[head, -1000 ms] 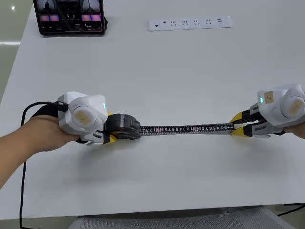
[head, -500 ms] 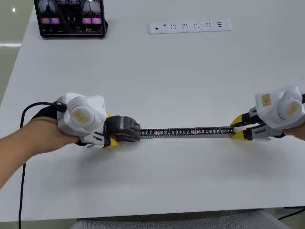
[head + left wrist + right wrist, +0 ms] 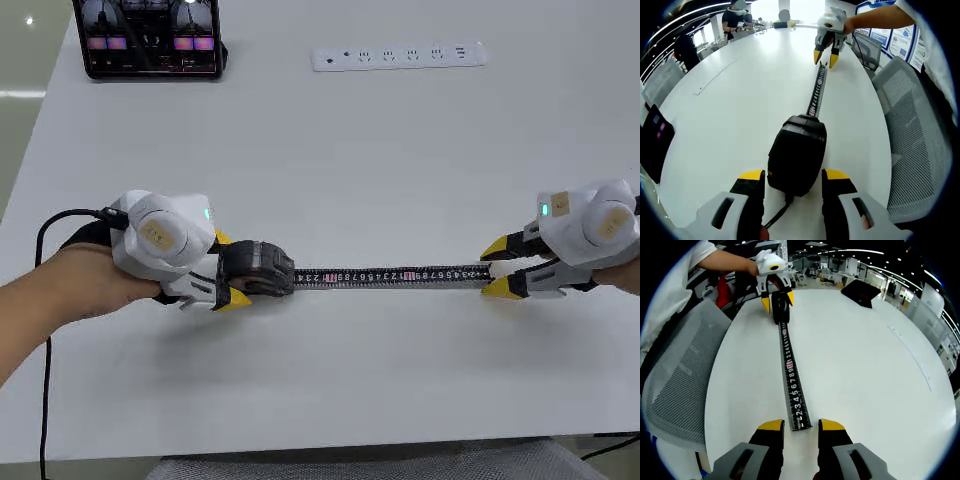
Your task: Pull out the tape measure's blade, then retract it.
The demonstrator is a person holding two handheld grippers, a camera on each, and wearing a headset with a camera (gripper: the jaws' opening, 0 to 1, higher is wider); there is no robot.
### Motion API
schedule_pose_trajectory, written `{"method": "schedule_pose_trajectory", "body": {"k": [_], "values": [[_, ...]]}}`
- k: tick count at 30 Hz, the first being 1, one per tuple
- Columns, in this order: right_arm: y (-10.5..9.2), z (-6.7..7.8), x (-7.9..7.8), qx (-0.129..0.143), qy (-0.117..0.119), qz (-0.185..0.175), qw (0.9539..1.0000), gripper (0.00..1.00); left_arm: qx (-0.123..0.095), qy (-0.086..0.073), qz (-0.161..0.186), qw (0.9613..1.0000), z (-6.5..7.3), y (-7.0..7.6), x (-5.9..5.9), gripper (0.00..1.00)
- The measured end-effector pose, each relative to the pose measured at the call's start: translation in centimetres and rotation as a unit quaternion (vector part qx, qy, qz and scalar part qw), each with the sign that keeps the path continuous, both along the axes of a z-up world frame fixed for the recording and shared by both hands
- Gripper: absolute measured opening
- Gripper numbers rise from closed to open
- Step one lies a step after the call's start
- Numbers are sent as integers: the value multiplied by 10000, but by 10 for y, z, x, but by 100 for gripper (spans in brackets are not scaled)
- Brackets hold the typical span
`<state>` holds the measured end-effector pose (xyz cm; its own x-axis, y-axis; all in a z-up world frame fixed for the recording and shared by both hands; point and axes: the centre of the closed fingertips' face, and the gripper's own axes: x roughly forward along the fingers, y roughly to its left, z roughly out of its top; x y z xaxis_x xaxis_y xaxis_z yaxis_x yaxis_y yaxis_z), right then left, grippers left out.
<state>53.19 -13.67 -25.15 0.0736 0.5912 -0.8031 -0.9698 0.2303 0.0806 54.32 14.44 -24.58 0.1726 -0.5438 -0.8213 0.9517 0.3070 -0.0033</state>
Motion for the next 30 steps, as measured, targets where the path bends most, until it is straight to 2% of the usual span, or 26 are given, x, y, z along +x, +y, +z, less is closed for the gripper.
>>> {"method": "schedule_pose_trajectory", "body": {"k": [2,10,18,21,25,30], "values": [[-1,3,1,22,-33,-29,10000,25,-125,66,128,9998,2,0,0,42],[1,6,-1,79,-60,-125,9999,27,-192,56,253,9995,7,3,-2,43],[-1,14,-7,88,-149,-331,9993,29,-364,-60,532,9979,21,11,-5,46],[3,21,-8,250,-146,-574,9979,31,-492,-88,702,9963,29,14,-7,48],[2,19,-11,152,-185,-670,9975,37,-575,-122,863,9945,33,19,-10,50],[1,18,-18,159,-170,-897,9957,42,-675,-174,1035,9922,37,24,-14,52]]}}
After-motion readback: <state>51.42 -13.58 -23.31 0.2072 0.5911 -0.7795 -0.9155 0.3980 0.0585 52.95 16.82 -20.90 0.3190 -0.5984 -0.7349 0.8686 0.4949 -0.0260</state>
